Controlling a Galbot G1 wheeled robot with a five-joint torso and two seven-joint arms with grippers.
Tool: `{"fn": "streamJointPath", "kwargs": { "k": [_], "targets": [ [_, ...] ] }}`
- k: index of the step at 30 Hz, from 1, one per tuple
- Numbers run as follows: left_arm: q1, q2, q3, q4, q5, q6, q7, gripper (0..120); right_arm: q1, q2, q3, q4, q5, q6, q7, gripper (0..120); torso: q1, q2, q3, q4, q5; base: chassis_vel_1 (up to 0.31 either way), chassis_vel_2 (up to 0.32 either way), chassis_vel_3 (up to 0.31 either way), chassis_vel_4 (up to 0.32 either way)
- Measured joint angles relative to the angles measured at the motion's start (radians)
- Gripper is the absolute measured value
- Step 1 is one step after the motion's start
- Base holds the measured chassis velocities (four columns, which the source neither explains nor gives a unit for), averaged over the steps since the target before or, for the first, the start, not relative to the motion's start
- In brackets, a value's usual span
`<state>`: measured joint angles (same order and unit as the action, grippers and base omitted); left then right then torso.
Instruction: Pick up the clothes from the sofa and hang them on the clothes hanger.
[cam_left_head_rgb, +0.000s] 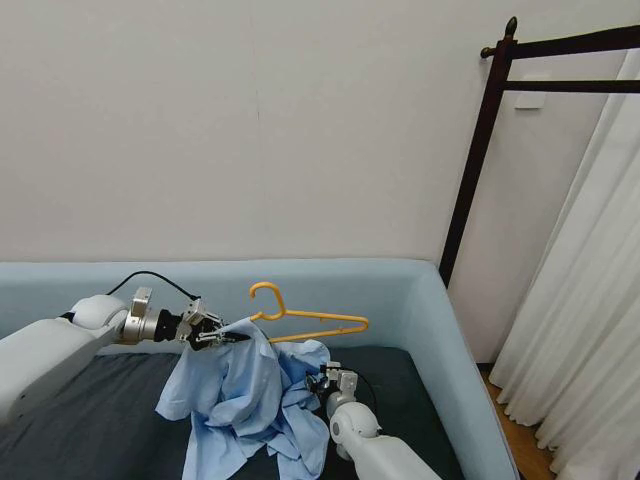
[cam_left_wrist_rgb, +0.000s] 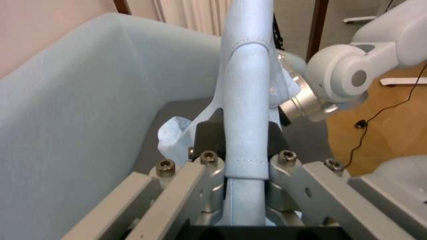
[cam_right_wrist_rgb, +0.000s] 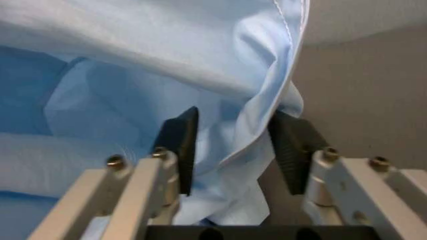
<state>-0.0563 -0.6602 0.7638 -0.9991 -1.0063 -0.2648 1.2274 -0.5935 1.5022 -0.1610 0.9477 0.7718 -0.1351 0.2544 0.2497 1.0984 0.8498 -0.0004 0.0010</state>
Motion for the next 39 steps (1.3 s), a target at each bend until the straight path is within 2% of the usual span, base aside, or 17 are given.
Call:
{"fn": "streamJointPath", "kwargs": {
  "k": [1,6,8,10,20,23,24,28,29,34,39],
  "targets": [
    [0.0,0.0,0.0,0.0,0.0,0.0,0.0,5,0.0,0.0,0.0,0.0,0.0,0.0,0.0,38,0.0,0.0,0.0,0.0,0.0,0.0,0.0,0.0,0.0],
    [-0.001,0.0,0.0,-0.001,0.0,0.0,0.0,5,-0.001,-0.007,-0.004,0.007,0.001,0.001,0.0,15,0.0,0.0,0.0,0.0001,0.0,0.0,0.0,0.0,0.0],
    [-0.001,0.0,0.0,-0.001,0.0,0.0,0.0,5,-0.001,-0.007,-0.005,0.009,0.001,0.001,0.0,14,0.0,0.0,0.0,0.0001,0.0,0.0,0.0,0.0,0.0],
    [-0.001,0.0,-0.001,0.005,0.002,0.0,0.0,5,-0.007,-0.016,-0.009,0.023,0.0,0.001,0.0,1,0.0,0.0,0.0,0.0001,0.0001,0.0,0.0,0.0,0.0],
    [0.002,-0.009,-0.02,0.062,0.024,-0.026,0.004,5,-0.029,-0.078,-0.015,0.106,-0.027,0.012,-0.004,0,0.0,0.0,0.0,0.0001,0.0002,0.0,0.0,0.0,0.0],
    [0.012,-0.009,-0.045,0.074,0.052,-0.043,0.015,5,-0.031,-0.149,-0.015,0.184,-0.023,0.014,-0.005,0,0.0,0.0,0.0,0.0001,0.0002,0.0,0.0,0.0,0.0],
    [0.012,-0.009,-0.045,0.074,0.052,-0.043,0.015,5,-0.031,-0.149,-0.015,0.184,-0.023,0.014,-0.005,0,0.0,0.0,0.0,0.0001,0.0002,0.0,0.0,0.0,0.0],
    [0.019,0.002,-0.073,0.036,0.113,-0.058,0.031,5,-0.022,-0.273,-0.028,0.321,0.007,-0.003,-0.017,0,0.0,0.0,0.0,0.0,0.0002,0.0,0.0,0.0,0.0],
    [0.019,0.002,-0.073,0.036,0.113,-0.058,0.031,5,-0.022,-0.273,-0.028,0.321,0.007,-0.003,-0.017,0,0.0,0.0,0.0,0.0,0.0002,0.0,0.0,0.0,0.0],
    [0.004,-0.014,-0.09,0.087,0.13,-0.073,0.037,5,-0.002,-0.369,-0.01,0.45,0.089,-0.032,-0.008,0,0.0,0.0,0.0,-0.0001,0.0001,0.0,0.0,0.0,0.0],
    [-0.002,-0.016,-0.095,0.096,0.13,-0.076,0.039,5,0.01,-0.399,-0.014,0.489,0.107,-0.044,-0.006,0,0.0,0.0,0.0,0.0002,0.0003,0.0,0.0,0.0,0.0]
  ]
}}
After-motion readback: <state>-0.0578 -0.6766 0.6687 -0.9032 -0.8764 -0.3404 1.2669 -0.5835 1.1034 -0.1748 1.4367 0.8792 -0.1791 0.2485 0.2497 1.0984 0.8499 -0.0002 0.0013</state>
